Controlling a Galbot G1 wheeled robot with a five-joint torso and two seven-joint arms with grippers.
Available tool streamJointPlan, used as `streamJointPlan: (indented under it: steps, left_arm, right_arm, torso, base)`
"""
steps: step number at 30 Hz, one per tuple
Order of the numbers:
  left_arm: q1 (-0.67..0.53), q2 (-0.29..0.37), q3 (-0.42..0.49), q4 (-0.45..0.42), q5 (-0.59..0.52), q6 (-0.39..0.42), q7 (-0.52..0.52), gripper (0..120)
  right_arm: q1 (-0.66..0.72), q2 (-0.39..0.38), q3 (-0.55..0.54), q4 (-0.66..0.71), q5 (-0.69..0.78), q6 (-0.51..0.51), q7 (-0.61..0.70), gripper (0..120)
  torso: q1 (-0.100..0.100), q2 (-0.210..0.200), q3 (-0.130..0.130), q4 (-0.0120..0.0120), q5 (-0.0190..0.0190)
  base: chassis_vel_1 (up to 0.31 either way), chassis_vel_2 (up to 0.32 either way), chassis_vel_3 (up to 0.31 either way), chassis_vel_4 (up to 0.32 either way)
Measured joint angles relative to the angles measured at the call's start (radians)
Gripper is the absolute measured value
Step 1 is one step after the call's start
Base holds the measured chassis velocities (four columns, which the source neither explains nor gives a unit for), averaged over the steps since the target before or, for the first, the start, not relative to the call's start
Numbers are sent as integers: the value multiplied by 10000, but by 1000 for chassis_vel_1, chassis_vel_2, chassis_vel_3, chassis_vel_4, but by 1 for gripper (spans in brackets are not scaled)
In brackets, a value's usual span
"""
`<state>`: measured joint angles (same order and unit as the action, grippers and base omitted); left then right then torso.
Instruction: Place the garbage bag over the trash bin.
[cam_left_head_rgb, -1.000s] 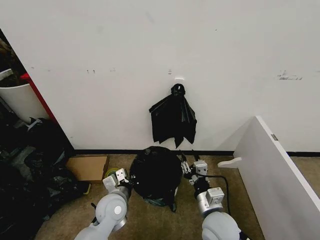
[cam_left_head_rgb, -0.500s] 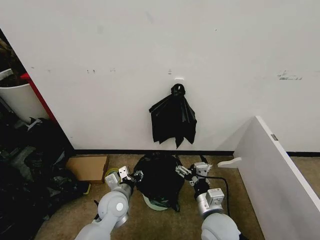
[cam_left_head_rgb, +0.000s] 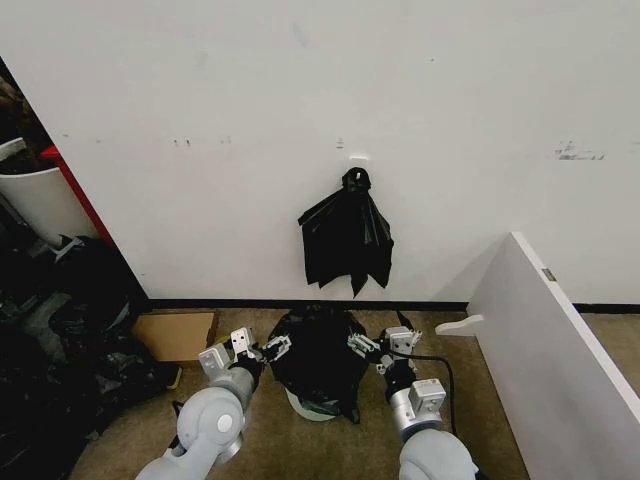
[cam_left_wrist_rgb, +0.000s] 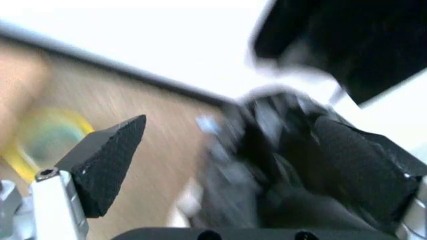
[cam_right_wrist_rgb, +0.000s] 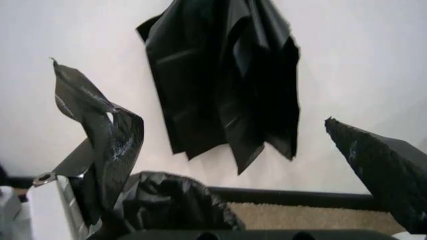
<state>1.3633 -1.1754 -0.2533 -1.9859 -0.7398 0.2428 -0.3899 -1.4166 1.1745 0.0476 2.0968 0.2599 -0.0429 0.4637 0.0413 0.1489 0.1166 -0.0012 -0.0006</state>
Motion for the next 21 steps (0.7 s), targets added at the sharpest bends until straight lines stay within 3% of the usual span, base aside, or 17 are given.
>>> streamJointPlan:
  steps: [4,6,10,13,21]
  left_arm:
    - [952,-70,-794,64,3309,-2407,803,100]
    - [1116,-98,-939,75,3714,-2738,884,100]
    - [2669,-604,-2377,152,6353,-5257,1322,100]
    - [3456,-1181,-3079,126,7330,-6470,1331,100]
    - [4383,-1928,-3257,-564,8086,-7173,1550,100]
  right_arm:
    - [-262,291,548,-182,-598,706,-308,100]
    - [-311,350,649,-211,-715,841,-377,100]
    - [-723,801,1375,-331,-1618,1787,-862,100]
    - [-1070,1145,1928,-405,-1964,2456,-1412,100]
    - [-2011,1592,3283,-395,-1867,3164,-2698,100]
  torso:
    - [0,0,0,1,1]
    - [0,-2,0,-1,1]
    - [0,-2,0,3,2]
    - [-1,-2,-1,1,4]
    - [-1,-1,-1,0,2]
  base:
    - [0,0,0,0]
    - [0,0,0,0]
    - [0,0,0,0]
    - [0,0,0,0]
    - [0,0,0,0]
